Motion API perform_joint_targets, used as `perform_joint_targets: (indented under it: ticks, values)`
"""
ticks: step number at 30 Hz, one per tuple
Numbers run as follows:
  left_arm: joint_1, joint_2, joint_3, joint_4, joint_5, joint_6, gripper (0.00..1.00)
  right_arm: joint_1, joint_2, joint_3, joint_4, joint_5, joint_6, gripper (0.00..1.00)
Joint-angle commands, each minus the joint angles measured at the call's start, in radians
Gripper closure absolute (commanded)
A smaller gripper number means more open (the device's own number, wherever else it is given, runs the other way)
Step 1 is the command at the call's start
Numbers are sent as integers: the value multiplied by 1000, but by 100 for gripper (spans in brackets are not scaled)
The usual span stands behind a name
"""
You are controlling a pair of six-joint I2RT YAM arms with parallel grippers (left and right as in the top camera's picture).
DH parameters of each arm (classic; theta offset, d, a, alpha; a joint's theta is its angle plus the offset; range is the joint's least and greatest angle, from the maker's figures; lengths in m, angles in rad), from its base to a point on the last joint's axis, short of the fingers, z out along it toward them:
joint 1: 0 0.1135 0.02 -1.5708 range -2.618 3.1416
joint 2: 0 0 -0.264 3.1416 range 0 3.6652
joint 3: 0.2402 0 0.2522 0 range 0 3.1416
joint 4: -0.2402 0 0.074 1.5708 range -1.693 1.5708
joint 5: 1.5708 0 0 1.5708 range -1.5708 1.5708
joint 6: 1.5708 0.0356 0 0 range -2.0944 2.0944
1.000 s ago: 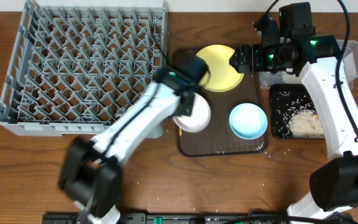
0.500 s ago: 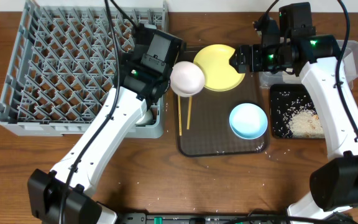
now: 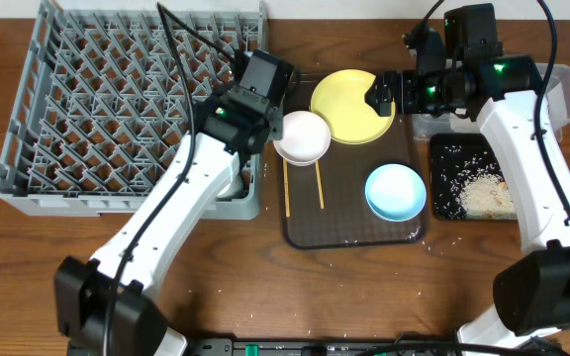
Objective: Sort waste into correct bins and load items into the dishwasher
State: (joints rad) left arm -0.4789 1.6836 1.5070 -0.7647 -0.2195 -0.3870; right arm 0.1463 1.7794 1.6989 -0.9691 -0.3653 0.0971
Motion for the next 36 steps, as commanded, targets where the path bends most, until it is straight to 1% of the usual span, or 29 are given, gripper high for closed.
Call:
perform_joint_targets:
  ticks: [1, 3, 7, 15, 21, 24, 31, 36]
  values:
    - [0, 86, -12, -3, 134, -263, 54, -1, -8, 2, 0, 3, -9, 1]
    - [-6, 128, -12, -3, 134, -352, 54, -1, -8, 2, 0, 3, -9, 1]
    - [-42, 195, -12, 12, 125, -457, 54, -1, -8, 2, 0, 3, -9, 1]
    - [-135, 253, -12, 16, -62, -669, 53, -1, -8, 2, 0, 3, -9, 1]
    - [-145, 328, -12, 44, -64, -795, 53, -1, -8, 2, 0, 3, -9, 1]
    - [-146, 358, -12, 56, -58, -828, 53, -1, -8, 2, 0, 3, -9, 1]
    - [-146, 399, -12, 133, -24, -827, 54, -1, -8, 2, 0, 3, -9, 1]
    - [-143, 413, -12, 136, -28, -827, 66, -1, -8, 2, 0, 3, -9, 1]
